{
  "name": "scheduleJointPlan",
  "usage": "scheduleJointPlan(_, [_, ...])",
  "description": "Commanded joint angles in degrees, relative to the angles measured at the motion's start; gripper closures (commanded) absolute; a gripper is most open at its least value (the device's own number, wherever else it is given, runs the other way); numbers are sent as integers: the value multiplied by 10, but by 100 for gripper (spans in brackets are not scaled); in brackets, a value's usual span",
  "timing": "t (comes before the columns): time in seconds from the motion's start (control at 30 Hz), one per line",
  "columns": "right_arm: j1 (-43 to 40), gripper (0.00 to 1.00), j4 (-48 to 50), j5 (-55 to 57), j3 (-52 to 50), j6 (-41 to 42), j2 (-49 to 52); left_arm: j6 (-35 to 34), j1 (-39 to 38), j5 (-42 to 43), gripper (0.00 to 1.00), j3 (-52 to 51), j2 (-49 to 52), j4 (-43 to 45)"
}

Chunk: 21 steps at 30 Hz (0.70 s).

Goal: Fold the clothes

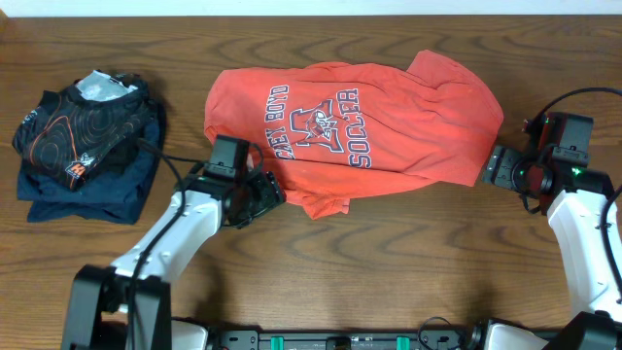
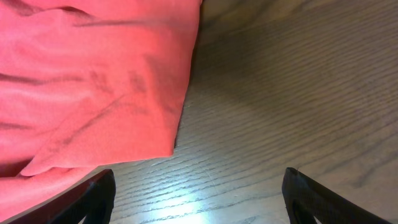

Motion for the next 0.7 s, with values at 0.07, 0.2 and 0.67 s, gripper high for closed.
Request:
scheduleJointPlan(0.07, [-1,16,-1,-3,3,-4,1,-58,-7,-33,29,-5,52,32])
scheduleJointPlan(0.2, [-1,16,-1,-3,3,-4,1,-61,-7,-32,33,-5,97,88])
scheduleJointPlan(0.67, [-1,16,-1,-3,3,-4,1,-60,-7,-31,71,-5,128,106])
